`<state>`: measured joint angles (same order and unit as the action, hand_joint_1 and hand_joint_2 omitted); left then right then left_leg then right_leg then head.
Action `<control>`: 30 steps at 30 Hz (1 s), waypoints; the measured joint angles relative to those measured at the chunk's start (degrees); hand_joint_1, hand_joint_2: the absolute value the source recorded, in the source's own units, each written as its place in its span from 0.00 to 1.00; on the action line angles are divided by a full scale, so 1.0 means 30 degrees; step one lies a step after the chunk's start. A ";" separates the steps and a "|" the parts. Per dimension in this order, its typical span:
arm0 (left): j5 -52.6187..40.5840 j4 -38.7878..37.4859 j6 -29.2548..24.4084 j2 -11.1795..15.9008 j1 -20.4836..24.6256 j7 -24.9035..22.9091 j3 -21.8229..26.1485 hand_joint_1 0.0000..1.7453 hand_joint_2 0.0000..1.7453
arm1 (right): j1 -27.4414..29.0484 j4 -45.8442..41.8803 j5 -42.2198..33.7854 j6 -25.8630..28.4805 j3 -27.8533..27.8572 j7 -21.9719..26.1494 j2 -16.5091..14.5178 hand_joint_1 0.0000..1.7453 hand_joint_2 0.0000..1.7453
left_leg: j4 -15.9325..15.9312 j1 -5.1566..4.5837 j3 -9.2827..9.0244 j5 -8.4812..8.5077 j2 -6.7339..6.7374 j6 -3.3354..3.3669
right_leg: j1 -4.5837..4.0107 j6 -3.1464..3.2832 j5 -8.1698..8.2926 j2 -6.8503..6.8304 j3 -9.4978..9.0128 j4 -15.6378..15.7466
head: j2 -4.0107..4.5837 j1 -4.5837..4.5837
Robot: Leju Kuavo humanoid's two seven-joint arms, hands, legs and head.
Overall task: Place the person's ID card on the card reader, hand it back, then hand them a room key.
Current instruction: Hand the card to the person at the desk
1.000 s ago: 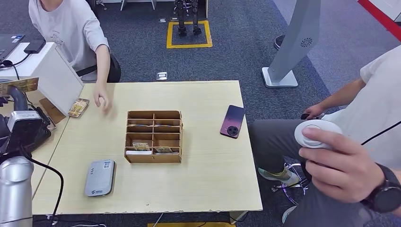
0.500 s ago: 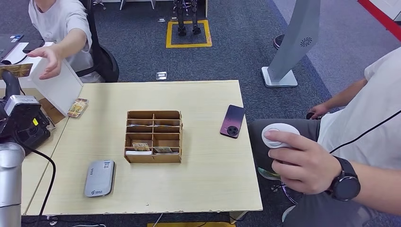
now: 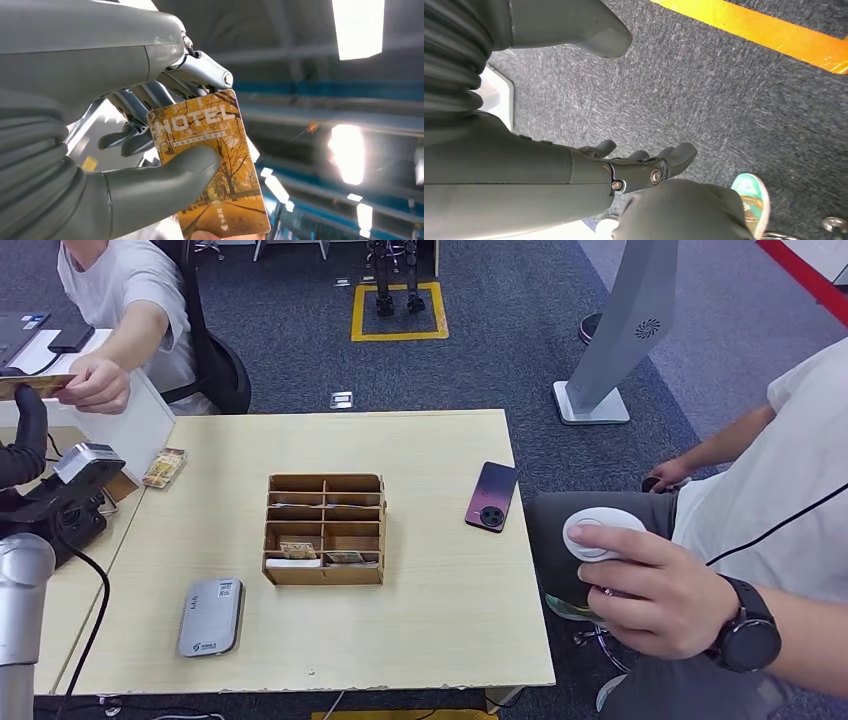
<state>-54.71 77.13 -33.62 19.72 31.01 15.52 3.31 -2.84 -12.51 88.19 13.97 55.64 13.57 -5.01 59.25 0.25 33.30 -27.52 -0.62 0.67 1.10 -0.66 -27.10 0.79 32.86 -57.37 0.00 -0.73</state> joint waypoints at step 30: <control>-0.4941 -0.7200 -0.2138 0.0116 0.2163 -0.0936 -0.1000 1.00 1.00 | -0.0047 0.0171 -0.0044 -0.0035 -0.0542 -0.0011 0.0102 0.00 1.00 | 0.0001 -0.0002 0.0029 0.0005 0.0079 -0.0008 | 0.0002 -0.0004 0.0023 0.0059 0.0051 -0.0001 | 0.0000 -0.0004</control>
<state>-69.53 55.53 -40.04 20.06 37.50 12.71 0.31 -2.98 -12.00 88.06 13.86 54.01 13.53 -4.70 59.26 0.24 33.39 -27.51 -0.39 0.65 1.10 -0.67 -27.04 0.97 33.01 -57.38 0.00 -0.74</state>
